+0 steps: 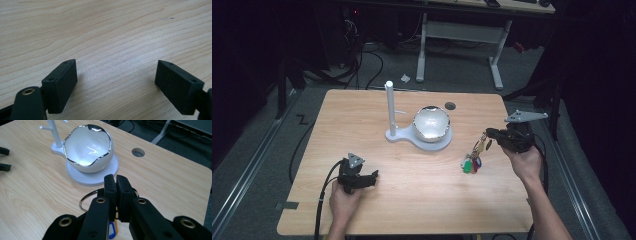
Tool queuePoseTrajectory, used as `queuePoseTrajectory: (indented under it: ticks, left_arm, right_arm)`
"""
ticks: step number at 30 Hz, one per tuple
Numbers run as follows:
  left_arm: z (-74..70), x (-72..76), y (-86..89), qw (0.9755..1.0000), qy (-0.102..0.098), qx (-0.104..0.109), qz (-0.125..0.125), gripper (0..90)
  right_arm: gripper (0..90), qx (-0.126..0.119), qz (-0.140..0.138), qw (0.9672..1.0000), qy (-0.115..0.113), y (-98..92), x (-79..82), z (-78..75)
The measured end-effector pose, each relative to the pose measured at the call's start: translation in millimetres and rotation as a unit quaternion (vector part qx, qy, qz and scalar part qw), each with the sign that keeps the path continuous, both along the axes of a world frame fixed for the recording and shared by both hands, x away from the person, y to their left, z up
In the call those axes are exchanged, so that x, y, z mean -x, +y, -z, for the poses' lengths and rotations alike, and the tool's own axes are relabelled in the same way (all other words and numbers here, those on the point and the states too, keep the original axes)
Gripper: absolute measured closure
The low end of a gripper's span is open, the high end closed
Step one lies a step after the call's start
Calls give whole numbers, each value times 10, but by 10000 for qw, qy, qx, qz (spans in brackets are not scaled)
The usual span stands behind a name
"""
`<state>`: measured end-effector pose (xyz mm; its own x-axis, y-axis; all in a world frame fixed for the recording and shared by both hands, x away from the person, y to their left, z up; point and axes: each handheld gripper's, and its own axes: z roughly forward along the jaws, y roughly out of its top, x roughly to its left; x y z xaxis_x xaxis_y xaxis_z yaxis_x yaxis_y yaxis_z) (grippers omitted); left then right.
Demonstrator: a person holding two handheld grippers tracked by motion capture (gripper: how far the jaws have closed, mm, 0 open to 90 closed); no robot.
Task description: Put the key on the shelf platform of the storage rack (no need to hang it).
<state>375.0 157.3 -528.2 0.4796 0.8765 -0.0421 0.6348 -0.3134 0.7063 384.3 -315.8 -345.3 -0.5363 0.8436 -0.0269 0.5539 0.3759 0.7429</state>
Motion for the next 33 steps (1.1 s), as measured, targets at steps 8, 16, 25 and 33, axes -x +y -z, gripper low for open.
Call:
queuePoseTrajectory:
  ticks: [8,16,25,33]
  left_arm:
    - [0,0,0,10000,1,-1,1,185]
    - [0,0,1,10000,-1,-6,2,185]
    - [-1,0,1,10000,0,-7,3,185]
    - [-1,0,1,10000,0,-6,5,185]
  right_arm:
    - [884,73,-185,9998,-89,102,-50,-212]
    - [884,93,-375,9991,-168,203,-107,-375]
    - [883,-23,-491,9987,-136,280,-199,-505]
    - [883,-88,-581,9982,-91,348,-315,-628]
